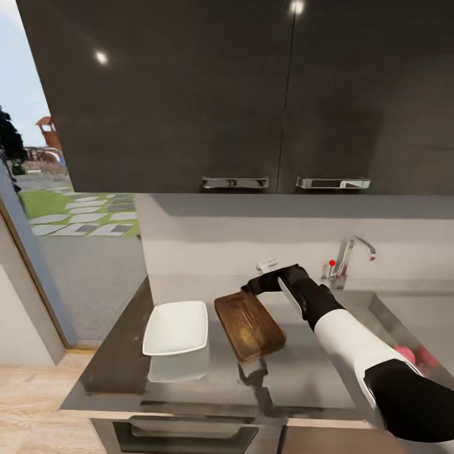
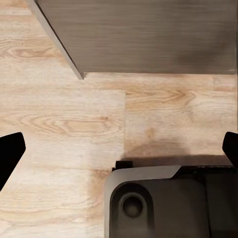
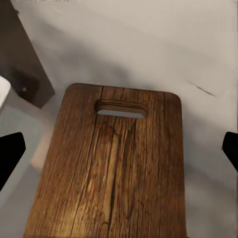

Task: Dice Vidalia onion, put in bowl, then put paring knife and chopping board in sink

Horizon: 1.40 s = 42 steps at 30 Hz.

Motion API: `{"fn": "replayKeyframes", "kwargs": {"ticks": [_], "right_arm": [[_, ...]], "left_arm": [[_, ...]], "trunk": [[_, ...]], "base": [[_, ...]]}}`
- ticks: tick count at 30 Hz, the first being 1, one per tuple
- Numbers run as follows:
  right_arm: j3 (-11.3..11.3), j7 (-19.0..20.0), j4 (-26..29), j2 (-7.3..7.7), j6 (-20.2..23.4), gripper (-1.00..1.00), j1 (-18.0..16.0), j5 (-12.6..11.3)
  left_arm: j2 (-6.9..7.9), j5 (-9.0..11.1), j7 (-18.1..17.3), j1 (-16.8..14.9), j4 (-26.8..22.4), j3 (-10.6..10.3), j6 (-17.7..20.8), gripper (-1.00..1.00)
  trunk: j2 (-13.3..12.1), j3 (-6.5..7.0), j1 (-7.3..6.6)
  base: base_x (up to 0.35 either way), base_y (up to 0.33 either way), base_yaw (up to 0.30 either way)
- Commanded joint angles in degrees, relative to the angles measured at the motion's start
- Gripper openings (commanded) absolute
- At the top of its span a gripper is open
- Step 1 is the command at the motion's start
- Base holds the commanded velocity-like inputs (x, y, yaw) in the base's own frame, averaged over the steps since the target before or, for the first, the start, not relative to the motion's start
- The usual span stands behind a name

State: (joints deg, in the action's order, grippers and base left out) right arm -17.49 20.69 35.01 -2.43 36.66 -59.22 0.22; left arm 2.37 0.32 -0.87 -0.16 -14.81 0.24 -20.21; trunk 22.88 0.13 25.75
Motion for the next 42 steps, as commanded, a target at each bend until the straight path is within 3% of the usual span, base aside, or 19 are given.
{"fn": "replayKeyframes", "kwargs": {"ticks": [1, 7, 11, 15, 24, 29, 32, 37, 42], "right_arm": [[-0.09, 0.46, 0.02, 0.04, 0.21, 1.0, -0.02, 0.04], [-0.27, 1.82, -0.02, 0.06, 0.2, 1.0, -0.02, 0.04], [-3.24, 3.44, -0.03, 0.06, 0.17, 1.0, -0.02, 0.04], [-4.68, 3.86, -0.06, 0.06, 0.13, 1.0, -0.02, 0.04], [-5.17, 3.92, -0.12, 0.04, -1.43, 1.0, -0.02, 0.04], [-5.18, 3.92, -3.38, -0.06, -2.57, 1.0, -0.02, 0.06], [-5.19, 3.92, -4.53, -0.07, -4.18, 1.0, -0.02, 0.04], [-5.19, 3.92, -4.83, -0.08, -4.69, 1.0, -0.02, 0.04], [-5.19, 3.92, -4.82, -0.11, -4.75, 1.0, -0.02, 0.04]], "left_arm": [[0.01, 0.03, -0.09, -0.01, 0.04, 0.03, -0.18, 1.0], [0.01, 0.05, -0.04, -0.01, 0.04, 0.03, -0.18, 1.0], [0.03, 0.11, -0.02, -0.01, 0.04, 0.05, -0.18, 1.0], [0.01, 0.12, -0.02, -0.01, 0.04, 0.03, -0.18, 1.0], [0.01, 0.12, -0.03, -0.01, 0.04, 0.03, -0.18, 1.0], [-0.04, 0.06, -0.08, -0.01, 0.16, -0.03, -0.12, 1.0], [-0.17, 0.06, -0.18, -0.01, 1.96, -0.1, -0.11, 1.0], [-1.69, 0.02, -0.04, -0.01, 6.5, -0.27, -0.03, 1.0], [-1.97, 0.03, 0.13, -0.01, 10.7, -0.32, 0.12, 1.0]], "trunk": [[0.03, -0.02, 0.04], [0.03, -0.02, 0.04], [0.03, -0.02, 0.04], [0.03, -0.02, 0.04], [0.03, -0.02, 0.04], [0.03, -0.02, 0.04], [0.03, -0.02, 0.04], [0.03, -0.02, 0.04], [0.03, -0.02, 0.04]], "base": [[0.194, -0.153, 0.0], [0.217, -0.125, 0.0], [0.221, -0.025, 0.0], [0.177, 0.025, 0.0], [0.122, 0.066, 0.0], [0.078, 0.039, 0.0], [0.012, 0.005, 0.0], [0.002, 0.001, 0.0], [0.0, 0.0, 0.0]]}}
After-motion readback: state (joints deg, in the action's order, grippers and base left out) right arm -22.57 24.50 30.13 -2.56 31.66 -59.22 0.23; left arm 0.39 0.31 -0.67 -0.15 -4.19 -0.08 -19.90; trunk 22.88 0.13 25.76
